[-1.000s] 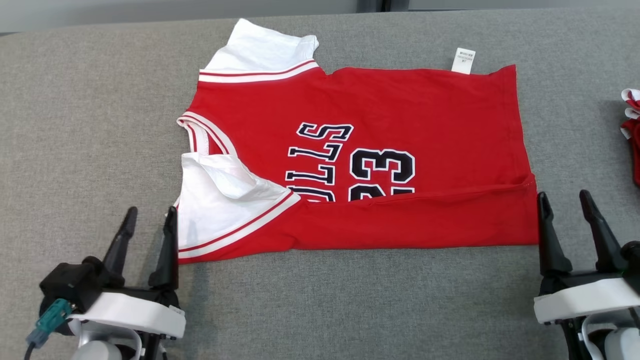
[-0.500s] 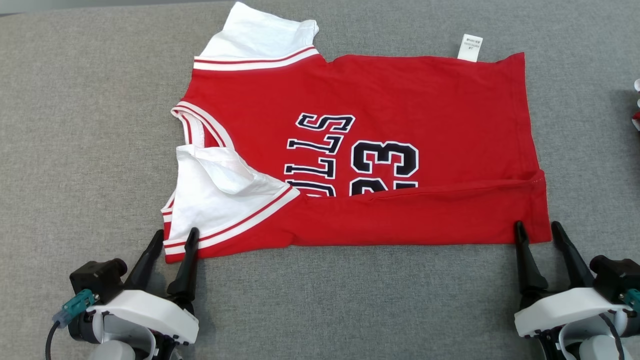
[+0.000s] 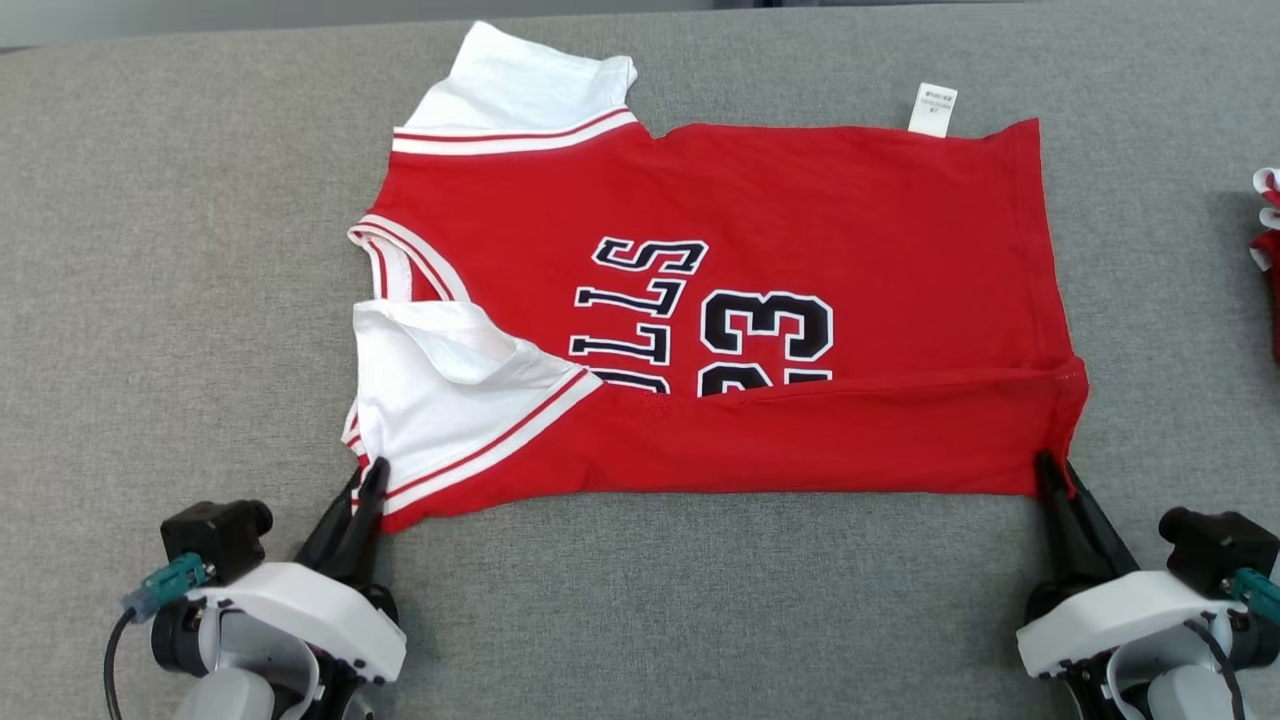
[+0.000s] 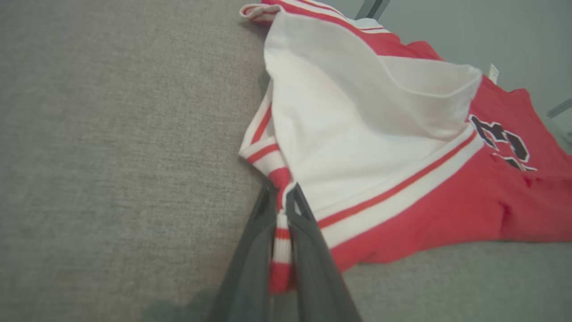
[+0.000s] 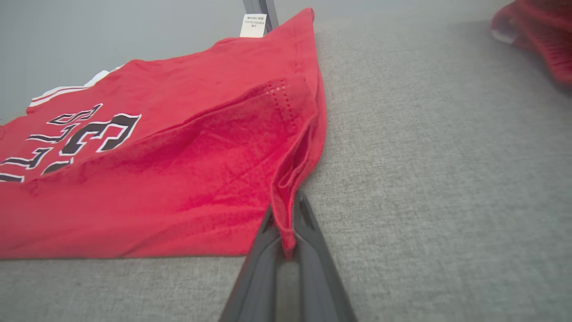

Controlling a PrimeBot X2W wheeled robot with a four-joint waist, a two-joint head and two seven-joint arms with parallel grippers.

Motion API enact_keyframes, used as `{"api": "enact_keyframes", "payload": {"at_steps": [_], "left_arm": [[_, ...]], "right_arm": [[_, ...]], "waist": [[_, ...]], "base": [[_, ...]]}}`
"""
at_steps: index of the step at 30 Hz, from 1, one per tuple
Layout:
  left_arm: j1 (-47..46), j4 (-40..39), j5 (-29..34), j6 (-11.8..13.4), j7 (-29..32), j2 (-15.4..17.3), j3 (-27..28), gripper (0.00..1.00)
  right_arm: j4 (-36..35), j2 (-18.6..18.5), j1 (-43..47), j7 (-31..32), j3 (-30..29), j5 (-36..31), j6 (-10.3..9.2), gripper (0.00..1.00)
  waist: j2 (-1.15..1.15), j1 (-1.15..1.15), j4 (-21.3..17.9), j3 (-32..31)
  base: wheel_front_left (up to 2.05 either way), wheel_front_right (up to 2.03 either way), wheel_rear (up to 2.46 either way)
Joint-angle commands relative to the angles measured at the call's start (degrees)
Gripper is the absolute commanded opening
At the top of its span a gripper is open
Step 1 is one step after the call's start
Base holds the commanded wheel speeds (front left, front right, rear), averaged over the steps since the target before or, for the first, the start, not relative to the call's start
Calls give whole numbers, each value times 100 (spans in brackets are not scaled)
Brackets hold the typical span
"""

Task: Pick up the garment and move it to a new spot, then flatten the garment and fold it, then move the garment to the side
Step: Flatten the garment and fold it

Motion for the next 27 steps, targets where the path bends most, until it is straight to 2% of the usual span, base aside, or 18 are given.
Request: {"api": "enact_keyframes", "payload": {"at_steps": [1, 9, 18, 27], "left_arm": [[140, -68, -31, -26, 34, 47, -17, 0], [817, -808, -134, 217, 232, 246, 78, 0], [1841, -1712, -272, 641, 554, 269, 128, 0], [2173, -1898, -325, 767, 704, 252, 56, 0]], "right_arm": [[-25, -63, 137, 51, 19, 32, -2, 0], [-560, -130, 697, 373, 60, -10, -2, 0], [-1072, -307, 1544, 875, -170, 132, -2, 0], [-1155, -253, 1857, 1064, -333, 213, -3, 0]], "waist": [[0, 0, 5, -71], [0, 0, 71, -377], [0, 0, 241, -698], [0, 0, 327, -793]], "base": [[0, 0, 0], [0, 0, 0], [0, 0, 0], [0, 0, 0]]}}
